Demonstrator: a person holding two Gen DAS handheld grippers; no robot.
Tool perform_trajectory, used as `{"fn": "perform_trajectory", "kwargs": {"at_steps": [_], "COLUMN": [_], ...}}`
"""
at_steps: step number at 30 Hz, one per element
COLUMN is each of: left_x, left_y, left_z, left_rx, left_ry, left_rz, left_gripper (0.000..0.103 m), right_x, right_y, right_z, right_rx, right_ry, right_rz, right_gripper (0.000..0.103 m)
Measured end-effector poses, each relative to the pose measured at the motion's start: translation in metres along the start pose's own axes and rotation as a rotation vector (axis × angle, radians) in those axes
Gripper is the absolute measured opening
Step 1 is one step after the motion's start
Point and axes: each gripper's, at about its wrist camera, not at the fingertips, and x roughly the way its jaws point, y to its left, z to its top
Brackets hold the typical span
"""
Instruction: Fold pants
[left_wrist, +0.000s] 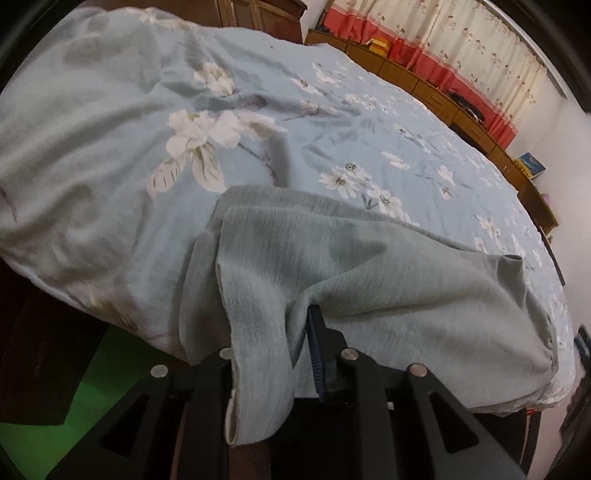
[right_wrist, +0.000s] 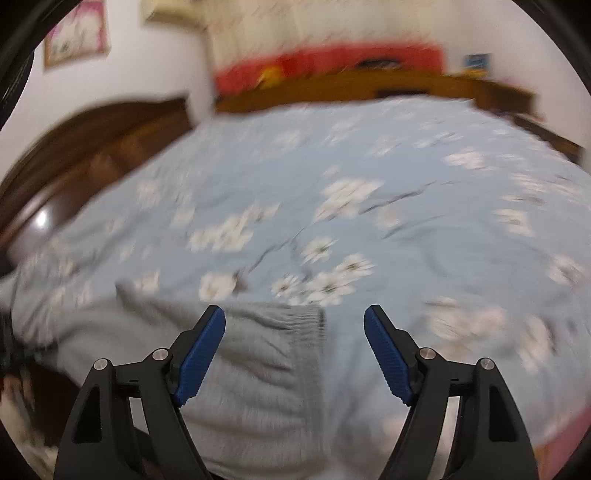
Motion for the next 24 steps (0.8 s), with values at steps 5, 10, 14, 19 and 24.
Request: {"fn": "perform_trajectory", "kwargs": {"at_steps": [5, 10, 14, 19, 24], "left_x": [-0.006, -0.023, -0.013, 0.018, 0.023], "left_y": [-0.002, 0.010, 0.017, 0.019, 0.020], "left_z": [-0.001, 0.008, 0.031, 0.052, 0.050], "left_rx": [0.021, -0.040, -0.035, -0.011, -0.008], "left_ry": [-0.013, -0.104, -0.113, -0.057, -0.095], "left_rz": [0.020, 0.024, 0.050, 0.030, 0.178], "left_gripper": [0.022, 0.025, 0.027, 0.028, 0.032], "right_x": [0.086, 0.100, 0.102, 0.099, 0.093], "right_y": [0.002, 0.011, 0.007, 0.007, 0.013], "right_z": [0.001, -0.009, -0.006, -0.010, -0.017], "right_rx": [-0.038, -0.055, -0.027, -0.019, -0.048], "right_ry": [0.235, 0.204, 0.209, 0.203, 0.186], "right_rz": [-0.012, -0.056, -0.039, -0.048, -0.065], "right_gripper": [0.048, 0.048, 0.048, 0.050, 0.053]}}
